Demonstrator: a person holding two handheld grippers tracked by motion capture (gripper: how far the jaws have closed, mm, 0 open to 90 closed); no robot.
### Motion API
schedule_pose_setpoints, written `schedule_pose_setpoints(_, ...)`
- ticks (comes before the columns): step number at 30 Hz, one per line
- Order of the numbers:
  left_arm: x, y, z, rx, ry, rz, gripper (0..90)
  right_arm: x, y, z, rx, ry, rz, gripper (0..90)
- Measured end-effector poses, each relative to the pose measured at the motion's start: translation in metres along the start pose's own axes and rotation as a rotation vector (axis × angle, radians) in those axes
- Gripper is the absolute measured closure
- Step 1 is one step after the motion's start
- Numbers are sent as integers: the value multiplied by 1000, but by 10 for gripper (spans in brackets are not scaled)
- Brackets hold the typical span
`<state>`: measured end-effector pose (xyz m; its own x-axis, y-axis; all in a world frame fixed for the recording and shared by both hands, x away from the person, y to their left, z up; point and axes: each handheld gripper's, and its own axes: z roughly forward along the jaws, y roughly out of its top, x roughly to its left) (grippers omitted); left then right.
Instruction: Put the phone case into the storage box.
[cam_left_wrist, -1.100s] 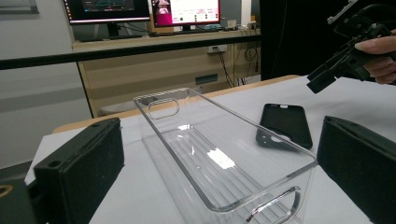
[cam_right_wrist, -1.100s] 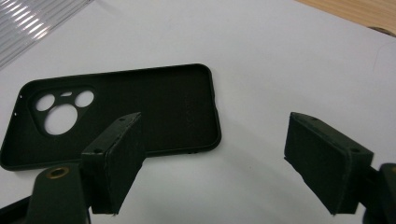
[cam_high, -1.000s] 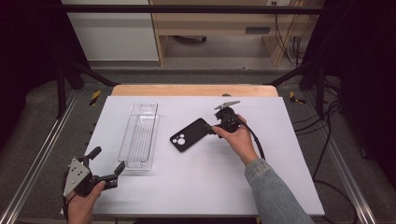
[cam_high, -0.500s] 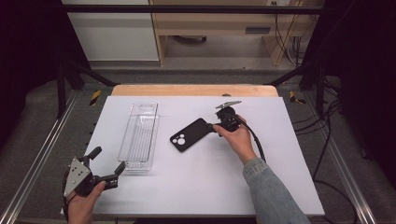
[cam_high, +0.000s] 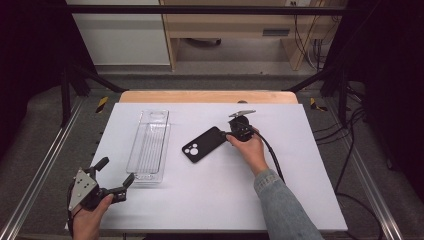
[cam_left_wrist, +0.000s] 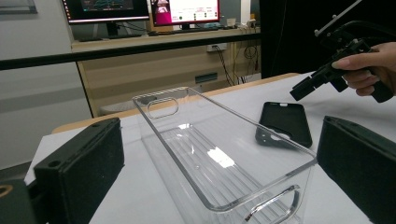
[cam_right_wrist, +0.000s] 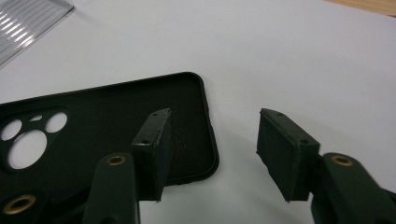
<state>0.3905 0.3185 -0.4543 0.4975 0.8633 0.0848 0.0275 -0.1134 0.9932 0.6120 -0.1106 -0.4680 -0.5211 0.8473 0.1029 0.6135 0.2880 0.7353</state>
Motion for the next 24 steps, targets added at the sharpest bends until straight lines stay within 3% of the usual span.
schedule_pose_setpoints(14,1,0,0,-1,3,1,5,-4,-5,12,2,-8,-4,629)
schedule_pose_setpoints(24,0,0,0,1,2,0,5,-5,-6,13,5,-2,-13,662)
